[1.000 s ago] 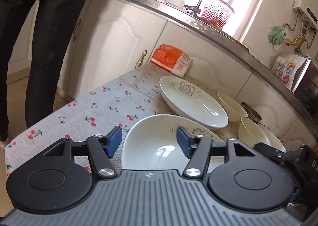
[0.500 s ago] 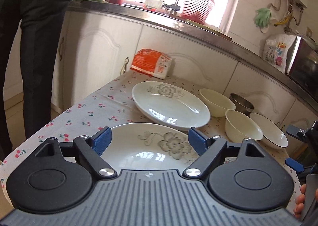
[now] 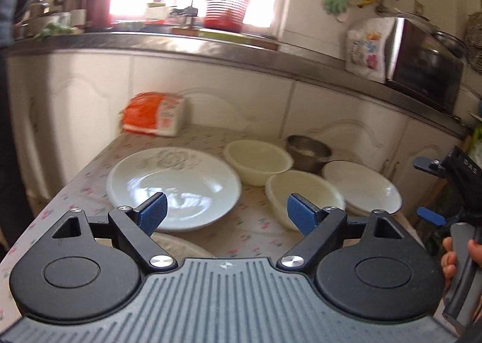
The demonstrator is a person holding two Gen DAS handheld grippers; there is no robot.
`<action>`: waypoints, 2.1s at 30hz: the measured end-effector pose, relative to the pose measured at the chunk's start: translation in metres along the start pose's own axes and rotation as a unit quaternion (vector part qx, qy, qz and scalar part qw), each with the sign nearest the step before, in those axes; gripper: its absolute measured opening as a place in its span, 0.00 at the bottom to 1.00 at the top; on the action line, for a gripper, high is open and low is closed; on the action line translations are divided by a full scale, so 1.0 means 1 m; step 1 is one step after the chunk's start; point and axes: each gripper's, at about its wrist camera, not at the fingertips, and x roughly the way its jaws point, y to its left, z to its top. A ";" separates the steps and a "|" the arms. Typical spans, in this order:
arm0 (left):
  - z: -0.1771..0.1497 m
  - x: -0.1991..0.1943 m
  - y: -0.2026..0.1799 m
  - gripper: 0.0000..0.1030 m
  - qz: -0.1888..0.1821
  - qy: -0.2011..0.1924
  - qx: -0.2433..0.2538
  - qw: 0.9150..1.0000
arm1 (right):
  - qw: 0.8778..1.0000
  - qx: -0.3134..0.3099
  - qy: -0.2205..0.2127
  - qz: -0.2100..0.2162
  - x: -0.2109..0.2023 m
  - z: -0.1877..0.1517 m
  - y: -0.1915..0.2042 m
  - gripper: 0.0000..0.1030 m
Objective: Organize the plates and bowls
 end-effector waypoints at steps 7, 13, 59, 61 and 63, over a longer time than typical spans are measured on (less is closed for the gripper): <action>0.034 0.037 -0.053 1.00 -0.066 0.020 0.030 0.997 | 0.998 0.064 -0.021 -0.018 0.014 0.029 -0.026 0.99; 0.043 0.096 -0.094 1.00 -0.079 0.064 0.060 0.993 | 0.998 0.058 -0.019 -0.021 0.030 0.021 -0.047 0.85; 0.003 0.226 -0.154 0.22 -0.062 0.168 0.092 0.980 | 0.997 -0.021 0.047 -0.058 0.059 0.015 -0.056 0.29; 0.002 0.223 -0.155 0.22 -0.060 0.166 0.093 0.980 | 0.997 -0.022 0.047 -0.062 0.059 0.015 -0.057 0.29; 0.001 0.221 -0.154 0.21 -0.061 0.166 0.090 0.980 | 0.997 -0.021 0.045 -0.060 0.058 0.016 -0.057 0.28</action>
